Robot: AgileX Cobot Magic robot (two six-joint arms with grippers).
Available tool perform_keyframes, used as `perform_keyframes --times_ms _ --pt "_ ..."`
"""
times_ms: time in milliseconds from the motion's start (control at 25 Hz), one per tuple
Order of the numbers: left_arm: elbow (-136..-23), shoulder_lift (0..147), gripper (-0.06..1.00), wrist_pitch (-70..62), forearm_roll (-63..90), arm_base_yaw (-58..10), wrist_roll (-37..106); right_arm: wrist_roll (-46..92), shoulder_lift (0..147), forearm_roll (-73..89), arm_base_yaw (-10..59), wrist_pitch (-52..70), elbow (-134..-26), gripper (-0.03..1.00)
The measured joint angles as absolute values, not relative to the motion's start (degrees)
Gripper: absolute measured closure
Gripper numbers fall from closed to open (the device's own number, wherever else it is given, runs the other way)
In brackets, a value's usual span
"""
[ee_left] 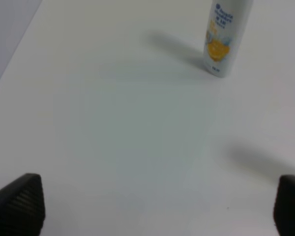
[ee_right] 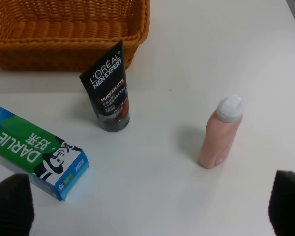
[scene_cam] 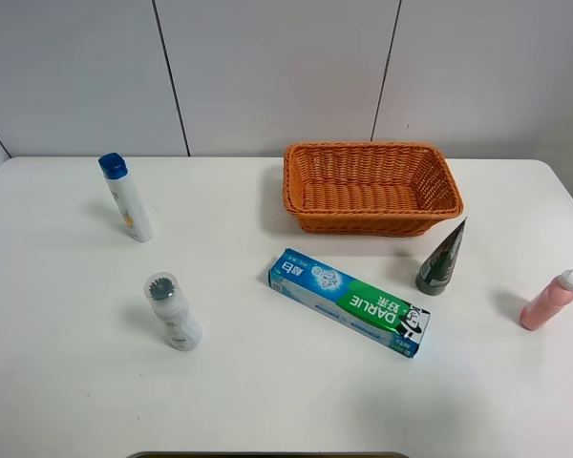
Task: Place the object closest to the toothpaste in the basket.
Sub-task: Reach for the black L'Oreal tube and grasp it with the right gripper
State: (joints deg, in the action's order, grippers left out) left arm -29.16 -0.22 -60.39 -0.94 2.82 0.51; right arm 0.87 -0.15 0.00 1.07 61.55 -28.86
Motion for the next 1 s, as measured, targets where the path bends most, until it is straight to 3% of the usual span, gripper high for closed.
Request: perform_keyframes --times_ms 1000 --pt "-29.16 -0.22 0.0 -60.39 -0.94 2.82 0.51 -0.94 -0.08 0.0 1.07 60.62 -30.52 -0.02"
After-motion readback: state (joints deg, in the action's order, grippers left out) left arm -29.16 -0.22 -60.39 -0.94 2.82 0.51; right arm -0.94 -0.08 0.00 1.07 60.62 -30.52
